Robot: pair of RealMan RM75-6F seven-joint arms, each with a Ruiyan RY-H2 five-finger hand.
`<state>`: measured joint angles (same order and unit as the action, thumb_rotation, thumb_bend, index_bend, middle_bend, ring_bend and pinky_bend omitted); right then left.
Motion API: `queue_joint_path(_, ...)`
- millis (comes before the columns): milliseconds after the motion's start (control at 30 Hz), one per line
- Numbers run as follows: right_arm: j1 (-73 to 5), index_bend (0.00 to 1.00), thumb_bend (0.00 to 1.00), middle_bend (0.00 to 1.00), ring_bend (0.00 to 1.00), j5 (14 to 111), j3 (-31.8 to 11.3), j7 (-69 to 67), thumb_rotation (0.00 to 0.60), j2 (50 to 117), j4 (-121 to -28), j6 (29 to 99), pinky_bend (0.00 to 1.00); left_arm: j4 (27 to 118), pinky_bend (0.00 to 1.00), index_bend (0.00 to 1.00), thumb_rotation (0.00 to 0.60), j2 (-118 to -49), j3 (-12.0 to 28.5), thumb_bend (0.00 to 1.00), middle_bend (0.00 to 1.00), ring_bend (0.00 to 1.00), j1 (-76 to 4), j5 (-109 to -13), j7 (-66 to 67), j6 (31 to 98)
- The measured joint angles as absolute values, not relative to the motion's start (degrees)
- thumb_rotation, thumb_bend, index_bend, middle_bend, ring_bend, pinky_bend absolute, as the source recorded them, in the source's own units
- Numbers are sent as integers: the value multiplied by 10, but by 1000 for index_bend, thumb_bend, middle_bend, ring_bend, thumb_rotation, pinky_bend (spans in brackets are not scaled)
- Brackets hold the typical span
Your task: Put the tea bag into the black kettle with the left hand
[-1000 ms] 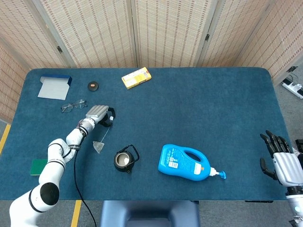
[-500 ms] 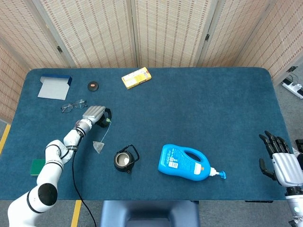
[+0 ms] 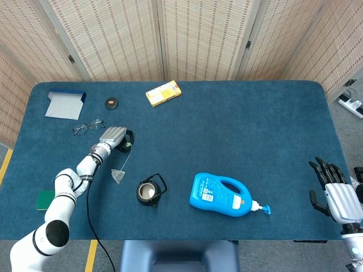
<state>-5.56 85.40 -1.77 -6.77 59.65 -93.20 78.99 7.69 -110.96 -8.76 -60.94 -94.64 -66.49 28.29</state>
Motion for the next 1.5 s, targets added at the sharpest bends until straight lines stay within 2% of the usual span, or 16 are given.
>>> queue_joint_path(167, -56, 0, 581, 0, 0, 853, -17, -68, 600, 596, -932, 789, 0, 74, 1000, 461, 600, -1113, -84, 435, 1000, 1000, -611, -943, -661, 284)
queue_joint_path(400, -56, 0, 580, 0, 0, 851, -18, -70, 600, 596, -931, 788, 0, 75, 1000, 462, 600, -1114, -84, 435, 1000, 1000, -612, -943, -658, 275)
queue_joint_path(1500, -57, 0, 581, 0, 0, 848, -19, -68, 600, 597, -931, 786, 0, 67, 1000, 610, 600, -1121, -78, 436, 1000, 1000, -605, -938, -646, 260)
